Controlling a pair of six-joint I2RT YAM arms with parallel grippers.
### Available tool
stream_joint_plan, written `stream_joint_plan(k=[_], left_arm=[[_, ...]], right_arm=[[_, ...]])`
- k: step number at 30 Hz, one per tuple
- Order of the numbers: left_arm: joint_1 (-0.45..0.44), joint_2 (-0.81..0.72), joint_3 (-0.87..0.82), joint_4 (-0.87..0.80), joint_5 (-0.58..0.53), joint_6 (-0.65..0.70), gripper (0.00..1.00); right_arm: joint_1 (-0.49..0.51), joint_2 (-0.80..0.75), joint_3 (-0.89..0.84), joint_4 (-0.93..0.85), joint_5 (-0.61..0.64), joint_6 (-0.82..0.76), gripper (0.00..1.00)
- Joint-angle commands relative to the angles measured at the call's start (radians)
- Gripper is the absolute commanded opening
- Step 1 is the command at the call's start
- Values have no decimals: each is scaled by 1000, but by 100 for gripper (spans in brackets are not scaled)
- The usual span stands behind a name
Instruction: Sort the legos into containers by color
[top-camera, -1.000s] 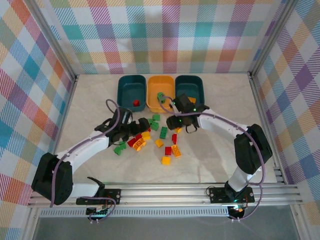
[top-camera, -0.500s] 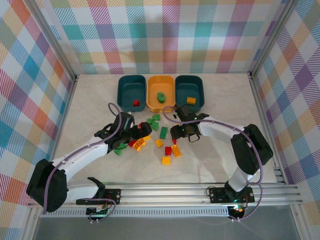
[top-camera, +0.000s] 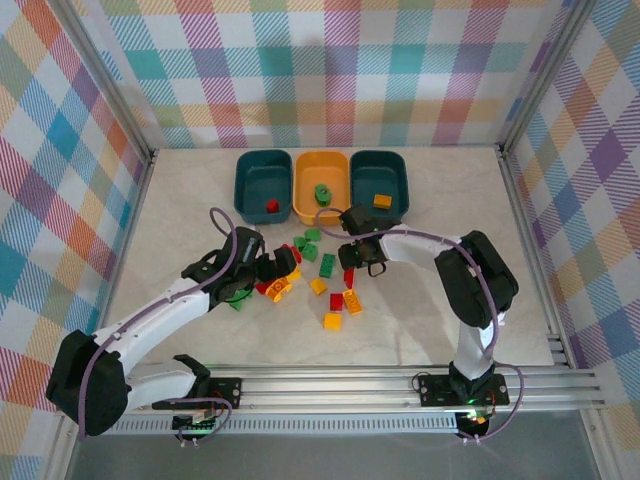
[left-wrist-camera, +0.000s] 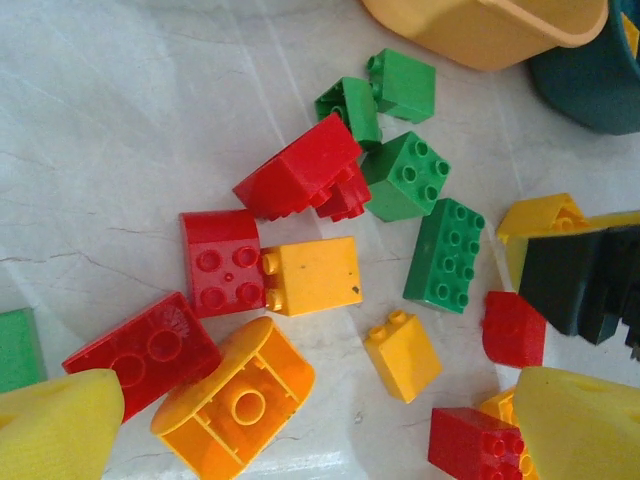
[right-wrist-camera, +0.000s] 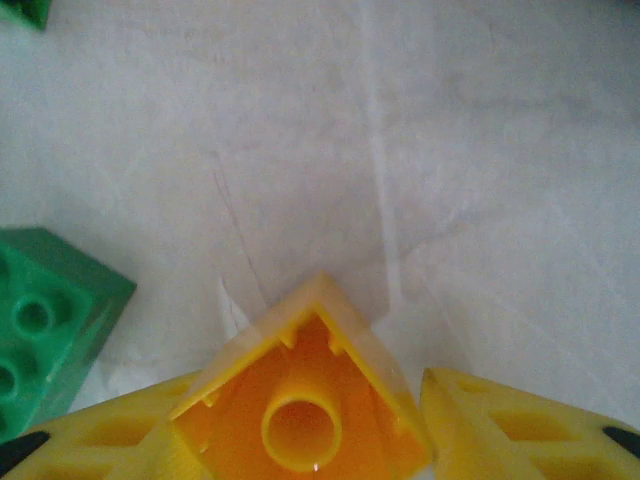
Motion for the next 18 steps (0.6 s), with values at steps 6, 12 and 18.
stream_joint_plan(k=[6,12,18], left_arm=[[2,31,57,-28,-9,34,100],[8,49,70,-32,-17,47,100],[14,120,127,-55,-20,55,100]], right_arm=[[-20,84,96,0,-15,1,49],[-21,34,90,-4,-3,-18,26],[-49,-53,178,-15,27,-54,25]])
